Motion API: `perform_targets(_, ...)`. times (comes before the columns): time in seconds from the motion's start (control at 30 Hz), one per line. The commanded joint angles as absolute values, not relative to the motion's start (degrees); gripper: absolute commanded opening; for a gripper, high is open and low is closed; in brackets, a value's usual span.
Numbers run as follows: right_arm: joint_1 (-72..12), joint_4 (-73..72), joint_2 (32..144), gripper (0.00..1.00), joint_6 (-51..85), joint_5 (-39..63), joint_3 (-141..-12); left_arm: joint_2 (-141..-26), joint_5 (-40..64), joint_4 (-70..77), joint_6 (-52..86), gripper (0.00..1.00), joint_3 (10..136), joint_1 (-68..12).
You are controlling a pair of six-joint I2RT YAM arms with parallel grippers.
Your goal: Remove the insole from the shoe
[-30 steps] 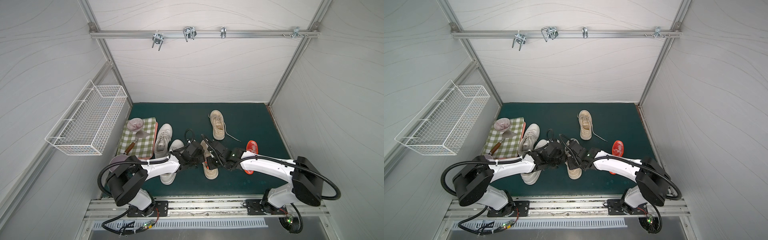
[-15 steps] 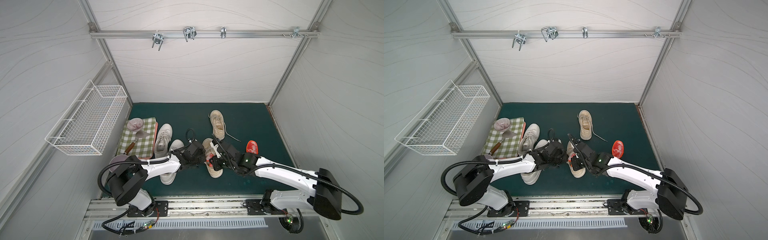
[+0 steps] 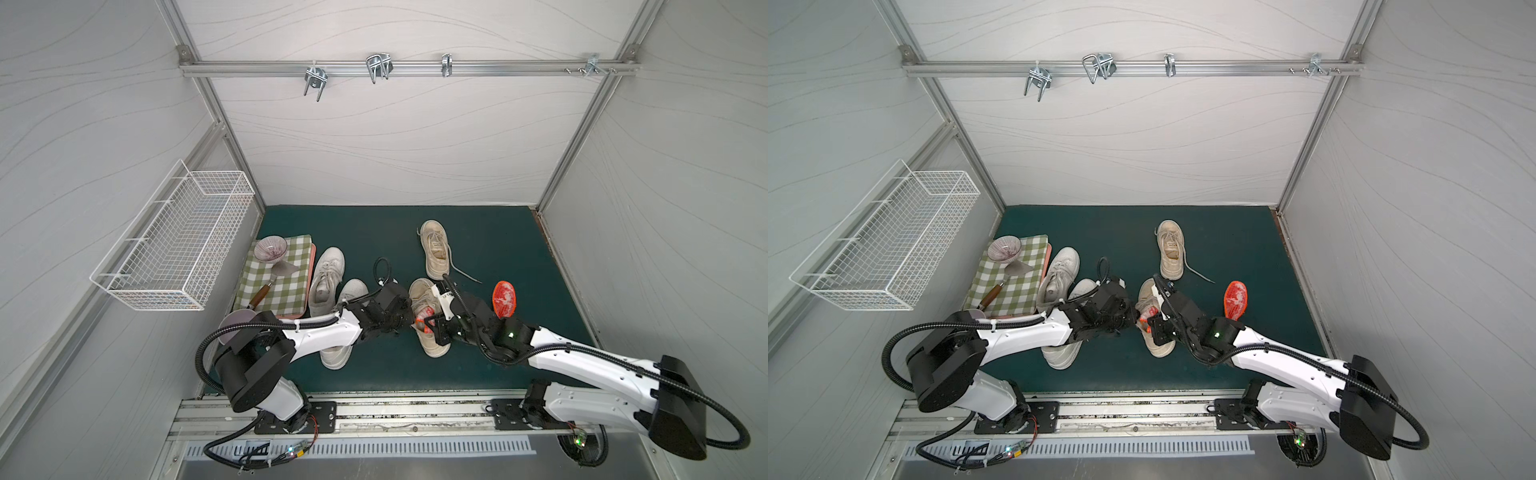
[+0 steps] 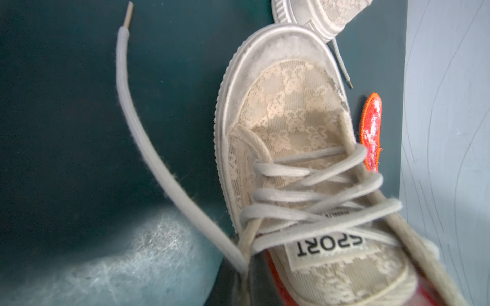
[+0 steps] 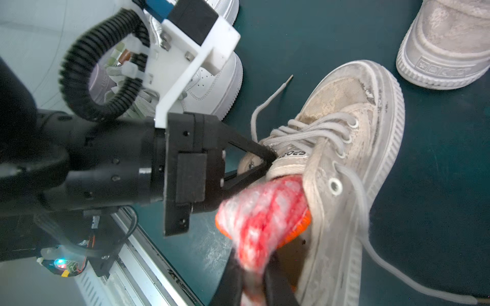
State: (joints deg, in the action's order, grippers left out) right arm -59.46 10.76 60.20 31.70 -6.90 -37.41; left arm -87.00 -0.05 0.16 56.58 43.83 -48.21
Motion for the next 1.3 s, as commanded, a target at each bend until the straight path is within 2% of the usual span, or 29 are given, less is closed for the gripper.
perform_targets(0.0,-60.46,5.19,55.52,0.00,32.94,-6.36,-37.51,-88.33,-7.21,-3.17,56.61,0.00,43.72,-46.71)
perform_targets(0.3,-60.47,-2.76,51.15,0.00,32.06,-4.17,-32.83,-88.99,-6.92,-3.34,56.29,0.00,43.96,-46.71)
perform_targets(0.93,-60.38,-6.38,44.38,0.00,31.01,-11.92,-29.88,-91.11,-5.95,-4.05,55.47,0.00,44.56,-46.77)
perform_targets(1.27,-60.30,-11.02,44.13,0.00,30.83,-11.16,-26.96,-95.24,-5.19,-9.05,53.19,0.00,48.75,-46.96)
